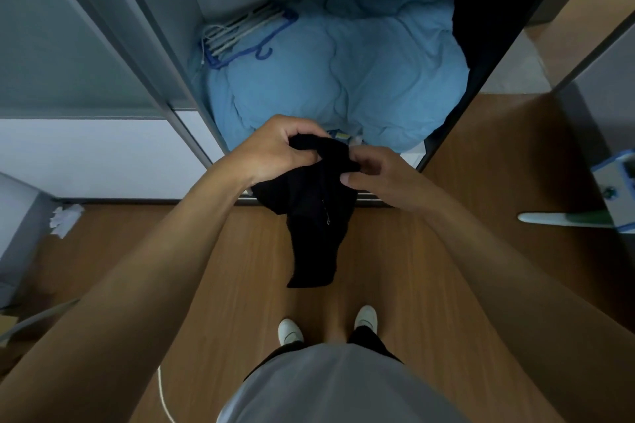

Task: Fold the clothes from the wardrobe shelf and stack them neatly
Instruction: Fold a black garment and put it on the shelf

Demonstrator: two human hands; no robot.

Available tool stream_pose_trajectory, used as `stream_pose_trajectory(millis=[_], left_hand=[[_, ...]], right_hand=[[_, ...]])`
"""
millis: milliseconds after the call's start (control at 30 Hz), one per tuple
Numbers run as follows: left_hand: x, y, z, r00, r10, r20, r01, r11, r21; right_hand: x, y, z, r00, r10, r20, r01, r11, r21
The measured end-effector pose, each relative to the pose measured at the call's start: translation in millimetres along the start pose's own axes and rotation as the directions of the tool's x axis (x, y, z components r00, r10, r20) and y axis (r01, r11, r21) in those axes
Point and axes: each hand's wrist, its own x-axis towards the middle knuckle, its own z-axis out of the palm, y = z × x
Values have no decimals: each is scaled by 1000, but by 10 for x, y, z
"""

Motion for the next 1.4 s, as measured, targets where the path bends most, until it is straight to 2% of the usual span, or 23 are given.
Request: stream_pose_trajectory(millis=[100,167,233,300,367,433,500,567,633,767,867,967,1033,1100,1200,1233,1267,1400], left_hand=[[35,-59,-20,1000,0,13,-1,998,58],[64,-139,-19,998,-61,15,58,983,176],[72,-267,-5,985,-165,-44,171,933,318],[47,-384,46,962,-236,-135,272,848,455],[16,-429,122,958,-173,-227,272,794,543],[17,-416,155,952,-100,-290,248,808,535],[50,-366,155,946,-67,-319,228,836,500],[97,-315,156,952,-55,-302,204,850,487],[134,-313,161,959,-67,-276,200,849,488],[134,-445,139,961,-202,-187,271,809,522],[87,-580,119,948,-284,-141,312,758,573],[45,-687,103,937,-349,-36,321,814,485],[33,-723,87,947,-318,40,276,873,401],[30,-750,80,954,-290,79,253,916,310],[34,-813,80,954,-296,52,279,936,216],[36,-834,78,952,-303,41,290,937,196],[39,-853,74,952,-303,43,290,938,191],[28,-813,129,957,-257,137,224,949,223]], right_hand=[[-11,-87,70,993,-39,-108,48,995,82],[-12,-119,71,978,-53,-203,74,992,98],[-16,-109,48,963,-68,-261,89,994,68],[-30,-110,56,963,-89,-256,86,996,-24],[-57,-123,83,969,-84,-234,64,994,-91],[-64,-94,86,969,-40,-244,10,993,-122],[-80,-53,84,972,90,-218,-109,991,-80],[-87,1,80,956,265,-123,-273,961,-51],[-88,14,72,932,346,-105,-357,926,-123],[-113,-91,-13,915,234,-330,-252,968,-12],[-110,-253,-100,912,110,-394,-121,993,-4],[-96,-392,-111,918,55,-394,-67,998,-16],[-94,-446,-92,922,73,-381,-81,997,-7],[-119,-458,-108,933,141,-332,-129,990,58],[-229,-437,-203,965,259,-47,-247,953,175],[-263,-431,-218,966,258,25,-258,952,165],[-284,-417,-222,969,247,31,-249,959,134],[-268,-411,-225,951,161,-262,-156,987,40]])
